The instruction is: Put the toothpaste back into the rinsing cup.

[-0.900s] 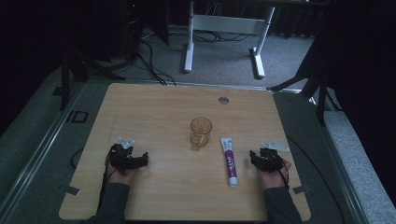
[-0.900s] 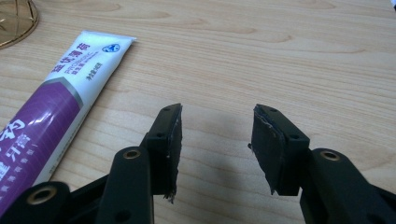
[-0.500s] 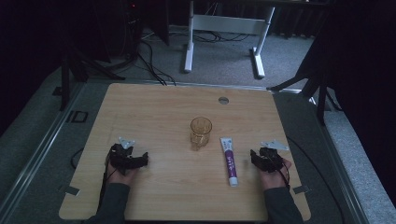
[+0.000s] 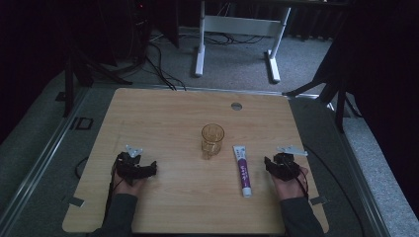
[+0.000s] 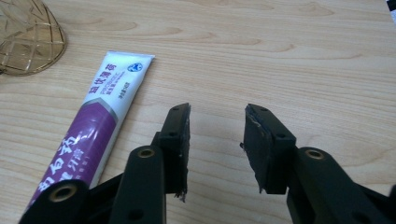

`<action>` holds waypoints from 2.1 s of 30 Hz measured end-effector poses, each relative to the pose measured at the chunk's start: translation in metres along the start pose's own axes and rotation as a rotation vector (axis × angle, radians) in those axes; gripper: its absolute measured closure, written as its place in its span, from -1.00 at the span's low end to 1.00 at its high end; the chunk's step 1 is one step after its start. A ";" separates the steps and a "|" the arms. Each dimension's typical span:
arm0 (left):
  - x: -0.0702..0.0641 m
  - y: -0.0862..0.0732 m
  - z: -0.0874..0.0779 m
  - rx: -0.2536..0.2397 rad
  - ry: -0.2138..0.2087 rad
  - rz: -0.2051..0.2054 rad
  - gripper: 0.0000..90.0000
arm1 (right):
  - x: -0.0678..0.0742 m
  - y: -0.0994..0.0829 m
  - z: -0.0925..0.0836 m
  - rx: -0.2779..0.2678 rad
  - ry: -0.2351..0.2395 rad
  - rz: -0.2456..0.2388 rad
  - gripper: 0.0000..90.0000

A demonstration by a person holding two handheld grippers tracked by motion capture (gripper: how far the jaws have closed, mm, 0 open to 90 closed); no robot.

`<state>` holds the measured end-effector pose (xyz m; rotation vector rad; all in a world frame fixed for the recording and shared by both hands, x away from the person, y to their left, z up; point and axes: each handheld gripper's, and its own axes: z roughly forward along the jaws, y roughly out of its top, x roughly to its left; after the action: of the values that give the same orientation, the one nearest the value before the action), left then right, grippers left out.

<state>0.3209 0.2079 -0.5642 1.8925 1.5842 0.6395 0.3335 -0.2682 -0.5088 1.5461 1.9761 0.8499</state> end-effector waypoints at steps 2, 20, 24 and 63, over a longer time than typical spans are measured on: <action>0.000 0.000 0.000 0.000 0.000 0.000 -0.80 | 0.002 0.002 -0.003 0.008 -0.003 -0.010 0.38; 0.000 0.000 0.000 0.001 0.000 0.001 -0.80 | 0.016 0.022 -0.022 0.078 -0.001 -0.039 0.29; 0.000 0.000 0.000 0.001 0.000 0.001 -0.80 | 0.019 0.027 -0.023 0.108 0.006 -0.045 0.30; 0.000 0.000 0.000 0.001 0.000 0.000 -0.80 | 0.058 0.056 -0.006 0.321 0.095 -0.031 0.39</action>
<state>0.3209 0.2080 -0.5641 1.8934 1.5841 0.6392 0.3530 -0.2041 -0.4644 1.6681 2.2880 0.6266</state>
